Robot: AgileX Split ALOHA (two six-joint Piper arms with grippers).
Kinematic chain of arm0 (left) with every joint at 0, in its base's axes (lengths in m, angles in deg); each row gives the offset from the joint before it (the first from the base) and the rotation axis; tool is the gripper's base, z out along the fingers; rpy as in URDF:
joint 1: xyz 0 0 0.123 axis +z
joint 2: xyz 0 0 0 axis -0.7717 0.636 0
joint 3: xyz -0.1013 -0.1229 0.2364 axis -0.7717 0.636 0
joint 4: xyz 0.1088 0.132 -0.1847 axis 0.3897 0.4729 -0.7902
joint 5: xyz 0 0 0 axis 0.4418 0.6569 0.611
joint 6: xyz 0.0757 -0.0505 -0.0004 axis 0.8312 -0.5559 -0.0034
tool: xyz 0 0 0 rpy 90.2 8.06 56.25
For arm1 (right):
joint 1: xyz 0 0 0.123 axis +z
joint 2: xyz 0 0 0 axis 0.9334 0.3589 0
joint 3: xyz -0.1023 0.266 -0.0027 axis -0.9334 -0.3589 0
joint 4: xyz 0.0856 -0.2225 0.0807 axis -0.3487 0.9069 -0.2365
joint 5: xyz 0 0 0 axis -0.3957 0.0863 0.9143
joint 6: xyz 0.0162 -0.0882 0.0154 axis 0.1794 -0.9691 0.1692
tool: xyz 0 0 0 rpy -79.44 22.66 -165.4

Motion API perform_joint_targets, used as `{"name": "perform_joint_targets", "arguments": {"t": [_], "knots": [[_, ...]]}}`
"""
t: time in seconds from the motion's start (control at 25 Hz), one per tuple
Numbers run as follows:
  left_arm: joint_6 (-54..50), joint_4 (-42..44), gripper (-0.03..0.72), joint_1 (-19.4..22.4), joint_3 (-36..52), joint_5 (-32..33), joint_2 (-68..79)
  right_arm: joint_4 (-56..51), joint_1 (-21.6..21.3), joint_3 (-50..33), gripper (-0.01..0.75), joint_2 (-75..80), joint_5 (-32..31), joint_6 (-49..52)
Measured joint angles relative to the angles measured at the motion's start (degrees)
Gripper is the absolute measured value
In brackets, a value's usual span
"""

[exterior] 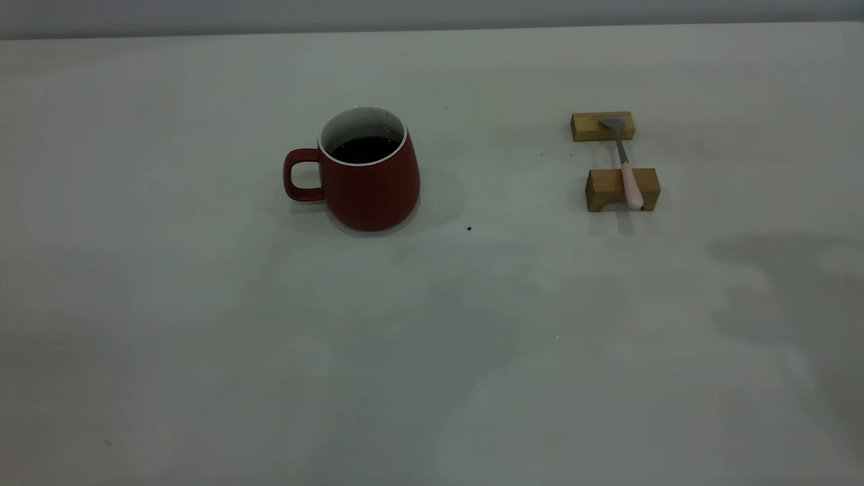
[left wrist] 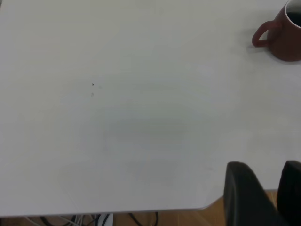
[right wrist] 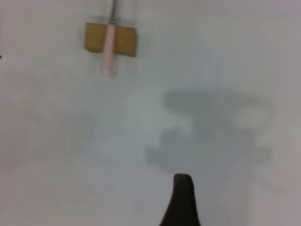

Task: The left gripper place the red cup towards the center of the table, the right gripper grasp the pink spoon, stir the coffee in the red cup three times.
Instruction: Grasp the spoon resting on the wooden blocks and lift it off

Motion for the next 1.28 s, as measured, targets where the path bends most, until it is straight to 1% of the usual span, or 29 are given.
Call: {"name": "perform_joint_targets", "arguments": {"t": [0.08, 0.32, 0.48, 0.88, 1.12, 1.28], "knots": [[0.0, 0.0, 0.244, 0.0, 0.0, 0.0, 0.0, -0.3, 1.6, 2.2, 0.715, 6.0, 1.9, -0.1], [0.0, 0.0, 0.244, 0.0, 0.0, 0.0, 0.0, -0.4, 6.4, 9.8, 0.714, 20.2, 3.4, -0.2], [0.0, 0.0, 0.244, 0.0, 0.0, 0.0, 0.0, -0.6, 8.1, 14.9, 0.708, 27.8, 3.7, -0.2], [0.0, 0.0, 0.244, 0.0, 0.0, 0.0, 0.0, -1.8, 8.1, 26.4, 0.700, 42.5, 3.0, -0.3], [0.0, 0.0, 0.244, 0.0, 0.0, 0.0, 0.0, -3.5, 8.1, 30.2, 0.697, 47.6, 1.7, -1.3], [0.0, 0.0, 0.244, 0.0, 0.0, 0.0, 0.0, -4.6, 8.6, 30.8, 0.695, 49.0, 1.8, -2.0]]}}
